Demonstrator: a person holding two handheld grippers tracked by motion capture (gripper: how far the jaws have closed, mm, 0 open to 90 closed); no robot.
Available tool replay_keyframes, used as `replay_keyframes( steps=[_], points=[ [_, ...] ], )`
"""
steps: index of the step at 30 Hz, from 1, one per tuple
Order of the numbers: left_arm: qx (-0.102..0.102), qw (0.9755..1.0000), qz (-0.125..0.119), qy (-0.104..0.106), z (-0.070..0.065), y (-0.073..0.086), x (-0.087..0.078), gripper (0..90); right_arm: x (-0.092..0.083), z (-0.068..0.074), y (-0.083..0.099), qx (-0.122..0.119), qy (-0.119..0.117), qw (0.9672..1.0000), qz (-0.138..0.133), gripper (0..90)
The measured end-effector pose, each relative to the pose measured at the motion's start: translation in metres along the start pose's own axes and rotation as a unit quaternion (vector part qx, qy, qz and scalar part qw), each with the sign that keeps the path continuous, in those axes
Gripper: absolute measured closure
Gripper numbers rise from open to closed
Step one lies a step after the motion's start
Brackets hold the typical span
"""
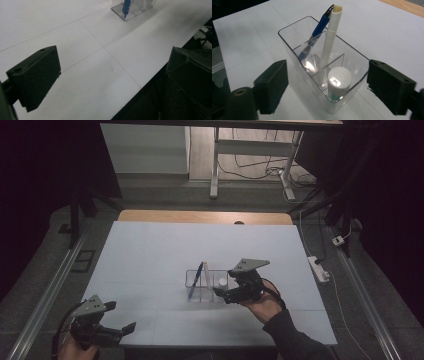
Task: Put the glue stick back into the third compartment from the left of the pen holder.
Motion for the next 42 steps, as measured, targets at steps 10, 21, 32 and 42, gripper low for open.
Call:
replay_keyframes(
  steps=[10,21,32,42],
  points=[
    [0.0,1.0,0.0,0.002,0.0,0.0,0.0,0.0,-0.022,0.0,0.009,0.016,-0.009,0.9997,0.014,7.1],
    [0.001,1.0,0.001,0.002,0.0,0.0,0.0,0.0,-0.063,-0.01,0.046,0.052,0.013,0.9984,0.018,1.0],
    [0.0,1.0,0.0,0.001,0.0,0.0,0.0,0.0,-0.097,-0.014,0.079,0.073,0.06,0.9954,0.017,0.0],
    [-0.002,1.0,-0.002,0.001,0.0,0.001,-0.001,0.0,-0.118,-0.012,0.111,0.117,0.098,0.9877,0.036,0.0]
  ],
)
Point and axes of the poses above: each handheld gripper's, and its own axes: x roughly forward along the jaws, y roughly out of its underside, z roughly to its left, the point moved 3 cm from there along x, roughly forward along the jaws, and after that the axes turned 4 degrees about -x, right-handed, at the moved point
